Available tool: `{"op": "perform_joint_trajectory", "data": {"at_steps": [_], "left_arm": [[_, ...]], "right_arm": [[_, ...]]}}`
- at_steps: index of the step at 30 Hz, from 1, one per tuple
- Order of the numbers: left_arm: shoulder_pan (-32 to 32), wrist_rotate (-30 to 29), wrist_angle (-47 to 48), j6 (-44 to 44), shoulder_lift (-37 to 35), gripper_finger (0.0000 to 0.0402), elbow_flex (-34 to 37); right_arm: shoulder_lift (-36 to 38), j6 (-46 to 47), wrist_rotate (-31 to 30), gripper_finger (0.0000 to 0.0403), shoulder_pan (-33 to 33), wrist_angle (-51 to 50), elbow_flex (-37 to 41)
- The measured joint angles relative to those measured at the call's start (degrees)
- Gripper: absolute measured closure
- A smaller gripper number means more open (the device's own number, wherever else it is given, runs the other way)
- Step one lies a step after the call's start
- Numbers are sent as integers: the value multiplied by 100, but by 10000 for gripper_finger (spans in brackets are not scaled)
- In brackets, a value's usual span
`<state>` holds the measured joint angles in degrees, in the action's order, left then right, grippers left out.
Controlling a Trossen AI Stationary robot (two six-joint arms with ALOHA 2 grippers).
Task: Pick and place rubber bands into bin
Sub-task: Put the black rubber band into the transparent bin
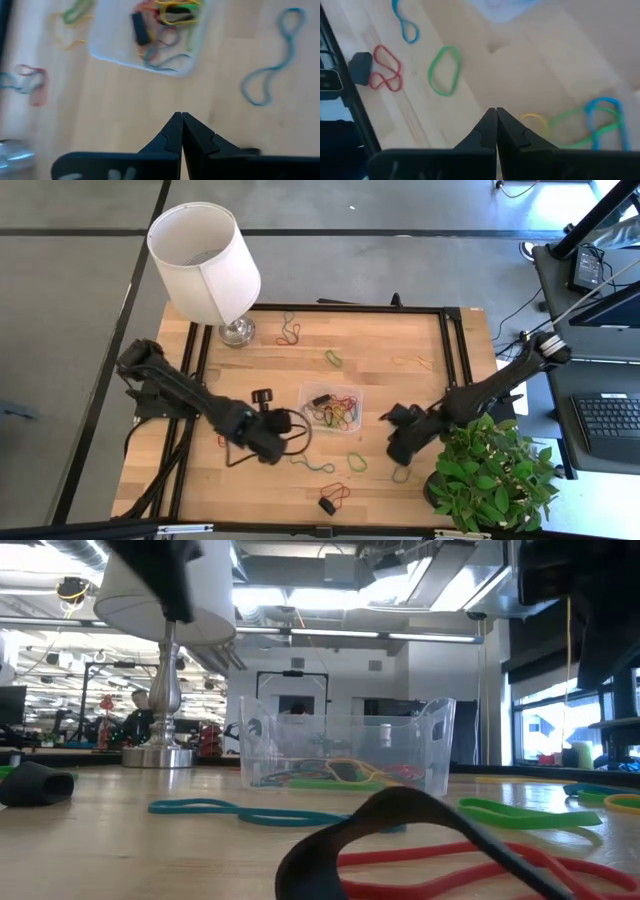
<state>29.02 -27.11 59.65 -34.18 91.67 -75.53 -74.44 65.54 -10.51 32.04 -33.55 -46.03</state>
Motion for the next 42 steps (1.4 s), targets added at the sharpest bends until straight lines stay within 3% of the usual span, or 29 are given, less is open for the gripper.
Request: {"op": "perform_joint_trajectory", "data": {"at_steps": [3, 9, 13, 19, 25, 29, 33, 38, 42], "left_arm": [[223, 24, -609, -143, -487, 400, 750], [398, 163, -817, 44, -1083, 400, 1616], [400, 253, -874, 660, -1119, 400, 1866], [344, 292, -1049, 733, -1110, 400, 2063], [334, 266, -990, -105, -1110, 397, 2066], [321, 410, -627, -760, -1110, 368, 2066], [326, 518, -360, -1181, -1110, 313, 2068], [377, 181, -241, -1416, -1110, 251, 2068], [426, 621, -244, -1481, -1110, 232, 2068]], "right_arm": [[-585, 196, -1, 403, 144, -340, -560], [-1383, 136, 7, 403, 490, -590, -1274], [-1681, -322, 12, 394, 657, -584, -1352], [-1866, -124, 19, 379, 718, -320, -1350], [-1884, -140, 16, 384, 718, -107, -1350], [-1877, -145, 7, 390, 715, -34, -1350], [-1877, -150, 3, 395, 716, -31, -1350], [-1877, -131, 1, 392, 716, -5, -1350], [-1875, -127, 0, 390, 716, 48, -1350]]}}
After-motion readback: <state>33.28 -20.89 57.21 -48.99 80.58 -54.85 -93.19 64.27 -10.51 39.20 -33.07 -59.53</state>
